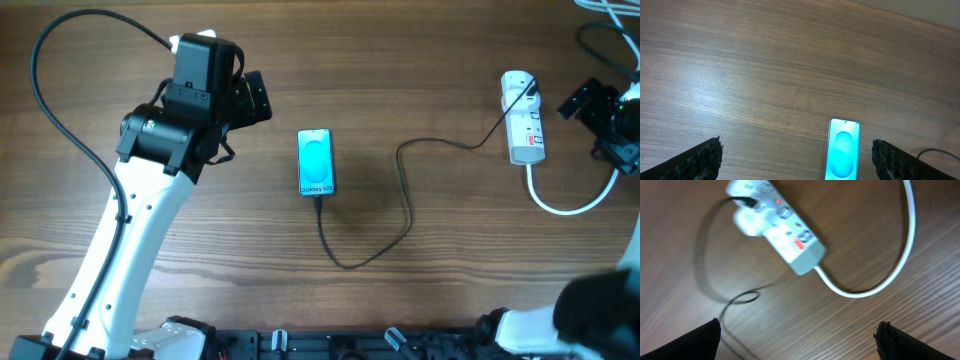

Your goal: Plug charger to phone and switch on socket

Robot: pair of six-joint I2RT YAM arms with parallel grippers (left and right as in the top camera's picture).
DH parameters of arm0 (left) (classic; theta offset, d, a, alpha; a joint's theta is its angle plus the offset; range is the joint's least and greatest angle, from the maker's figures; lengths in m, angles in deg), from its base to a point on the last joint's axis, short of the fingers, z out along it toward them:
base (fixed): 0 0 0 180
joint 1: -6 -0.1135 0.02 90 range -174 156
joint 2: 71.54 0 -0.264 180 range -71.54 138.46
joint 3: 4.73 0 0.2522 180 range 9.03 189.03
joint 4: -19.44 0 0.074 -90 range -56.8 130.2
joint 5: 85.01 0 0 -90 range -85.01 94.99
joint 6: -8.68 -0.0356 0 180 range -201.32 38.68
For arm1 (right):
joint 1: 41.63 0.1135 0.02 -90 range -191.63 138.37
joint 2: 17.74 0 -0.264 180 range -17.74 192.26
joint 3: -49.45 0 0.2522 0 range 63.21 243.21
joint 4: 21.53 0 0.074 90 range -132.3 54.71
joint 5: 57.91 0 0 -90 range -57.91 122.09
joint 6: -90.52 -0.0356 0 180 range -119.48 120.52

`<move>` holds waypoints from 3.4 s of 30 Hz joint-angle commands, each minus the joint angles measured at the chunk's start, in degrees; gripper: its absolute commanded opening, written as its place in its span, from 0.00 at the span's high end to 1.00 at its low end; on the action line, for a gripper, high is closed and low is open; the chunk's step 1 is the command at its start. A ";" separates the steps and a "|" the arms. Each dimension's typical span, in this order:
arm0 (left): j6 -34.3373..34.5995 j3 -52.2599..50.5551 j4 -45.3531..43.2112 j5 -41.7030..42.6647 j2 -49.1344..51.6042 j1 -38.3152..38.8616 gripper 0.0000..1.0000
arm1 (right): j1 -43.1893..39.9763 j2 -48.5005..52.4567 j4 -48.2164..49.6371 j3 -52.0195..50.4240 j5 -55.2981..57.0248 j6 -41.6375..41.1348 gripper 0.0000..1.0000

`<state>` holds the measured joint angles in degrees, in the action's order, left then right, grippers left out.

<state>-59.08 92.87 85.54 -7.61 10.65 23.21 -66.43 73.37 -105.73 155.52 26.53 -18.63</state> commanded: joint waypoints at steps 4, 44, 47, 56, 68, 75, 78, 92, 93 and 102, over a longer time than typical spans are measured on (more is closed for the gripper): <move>0.72 -0.15 -0.17 -0.96 0.37 -0.11 0.00 | 10.49 -20.94 4.24 -15.04 -0.59 0.79 0.00; 0.72 -0.15 -0.17 -0.96 0.37 -0.11 0.00 | 19.50 -56.04 6.58 -35.06 1.22 -6.27 0.00; 0.72 -0.15 -0.17 -0.96 0.37 -0.11 0.00 | 19.50 -58.42 8.41 -35.87 1.31 -1.40 0.00; 0.72 -0.15 -0.17 -0.96 0.37 -0.11 0.00 | 20.52 -79.36 28.24 -53.37 -5.55 6.10 0.00; 0.72 -0.15 -0.17 -0.96 0.37 -0.11 0.00 | 26.18 -90.97 50.34 -74.97 -5.53 6.10 0.00; 0.72 -0.15 -0.17 -0.96 0.37 -0.11 0.00 | 26.18 -90.90 64.85 -83.06 -5.53 8.70 0.00; 0.72 -0.15 -0.17 -0.96 0.37 -0.11 0.00 | 26.18 -90.92 71.25 -86.99 -4.81 8.72 0.00; 0.72 -0.15 -0.17 -0.96 0.37 -0.11 0.00 | 26.16 -90.92 70.71 -92.02 -2.14 13.16 0.00; 0.72 -0.15 -0.17 -0.96 0.37 -0.11 0.00 | 26.16 -90.92 70.60 -92.02 -1.88 13.18 0.00; 0.72 -0.15 -0.17 -0.96 0.37 -0.11 0.00 | 25.83 -90.92 70.36 -92.00 -0.63 16.90 0.00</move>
<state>-59.08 92.87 85.51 -7.63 10.70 23.21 -40.55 -16.90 -35.33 63.57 24.67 -5.15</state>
